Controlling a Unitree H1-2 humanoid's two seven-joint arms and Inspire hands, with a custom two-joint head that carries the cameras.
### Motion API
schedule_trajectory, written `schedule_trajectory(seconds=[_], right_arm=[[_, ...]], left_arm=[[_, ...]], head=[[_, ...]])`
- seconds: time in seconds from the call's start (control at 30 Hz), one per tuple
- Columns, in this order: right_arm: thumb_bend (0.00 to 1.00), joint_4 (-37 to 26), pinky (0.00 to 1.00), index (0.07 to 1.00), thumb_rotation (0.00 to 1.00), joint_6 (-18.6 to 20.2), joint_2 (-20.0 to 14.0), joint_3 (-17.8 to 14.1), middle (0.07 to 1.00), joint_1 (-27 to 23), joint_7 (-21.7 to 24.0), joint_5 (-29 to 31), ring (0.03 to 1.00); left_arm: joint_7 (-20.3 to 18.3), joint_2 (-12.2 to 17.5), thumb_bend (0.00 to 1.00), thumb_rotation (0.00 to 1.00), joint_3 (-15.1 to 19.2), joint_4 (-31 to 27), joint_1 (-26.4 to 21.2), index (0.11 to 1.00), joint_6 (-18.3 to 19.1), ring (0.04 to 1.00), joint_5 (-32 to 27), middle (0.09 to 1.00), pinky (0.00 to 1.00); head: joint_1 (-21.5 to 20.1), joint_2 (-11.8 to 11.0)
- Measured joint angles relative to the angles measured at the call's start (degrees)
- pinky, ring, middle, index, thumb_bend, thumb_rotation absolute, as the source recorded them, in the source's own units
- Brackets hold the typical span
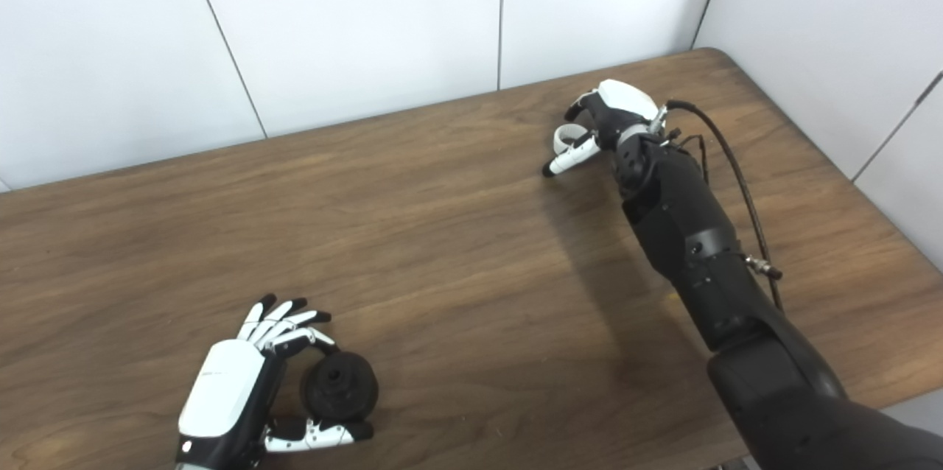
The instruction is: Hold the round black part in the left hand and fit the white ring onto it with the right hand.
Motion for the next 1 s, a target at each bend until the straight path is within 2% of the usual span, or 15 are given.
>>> schedule_trajectory(seconds=[0.6,1.0], right_arm=[[0.82,0.70,1.00,0.744,0.30,0.00,0.05,-0.41,0.950,-0.17,0.02,-1.16,1.000],[0.81,0.77,1.00,0.688,0.28,-0.01,-0.25,-0.09,0.937,-0.40,0.06,-1.14,1.000]], left_arm=[[-0.90,0.00,0.53,0.05,0.08,-0.30,-0.02,0.484,0.09,0.907,0.06,0.793,1.00],[-0.90,-0.01,0.53,0.06,0.11,-0.31,0.04,0.484,0.05,0.903,0.05,0.793,1.00]], head=[[-0.35,0.35],[-0.44,0.79]])
